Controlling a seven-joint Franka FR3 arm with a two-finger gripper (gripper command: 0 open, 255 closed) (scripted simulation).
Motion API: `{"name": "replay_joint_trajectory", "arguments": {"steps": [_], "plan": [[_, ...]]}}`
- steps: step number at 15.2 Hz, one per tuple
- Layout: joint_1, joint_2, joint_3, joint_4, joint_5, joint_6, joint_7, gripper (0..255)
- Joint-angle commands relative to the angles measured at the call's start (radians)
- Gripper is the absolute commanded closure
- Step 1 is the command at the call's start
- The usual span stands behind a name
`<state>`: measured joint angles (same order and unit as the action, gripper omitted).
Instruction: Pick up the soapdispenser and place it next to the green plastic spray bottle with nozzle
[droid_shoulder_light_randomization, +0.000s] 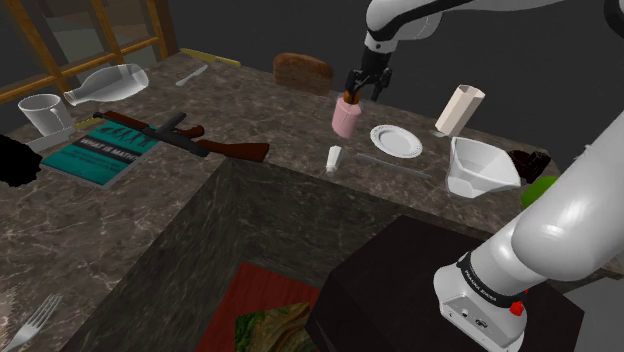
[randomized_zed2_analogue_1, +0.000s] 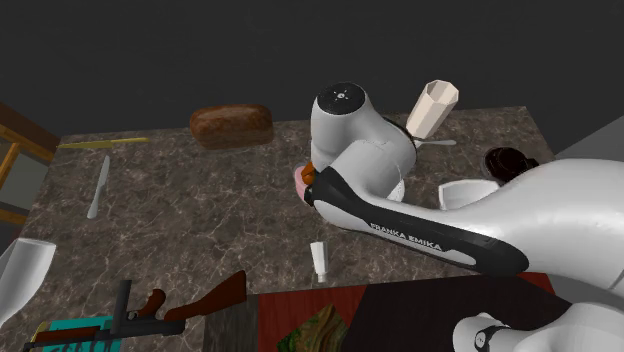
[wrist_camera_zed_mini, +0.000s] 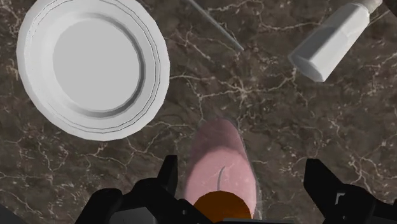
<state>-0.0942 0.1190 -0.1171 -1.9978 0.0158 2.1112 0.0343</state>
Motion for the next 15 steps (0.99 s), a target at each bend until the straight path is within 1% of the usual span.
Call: {"name": "replay_joint_trajectory", "arguments": {"steps": [1,2,10,15], "plan": [[-0.013,0.084,-0.007,0.066,0.017,0.016,-0.021,0],[-0.017,0.108,-0.008,0.087,0.022,0.019,-0.025,0],[-0.019,0.155,-0.004,0.044,0.030,0.109,-0.031,0],[-0.019,0.156,-0.004,0.044,0.030,0.109,-0.031,0]]}}
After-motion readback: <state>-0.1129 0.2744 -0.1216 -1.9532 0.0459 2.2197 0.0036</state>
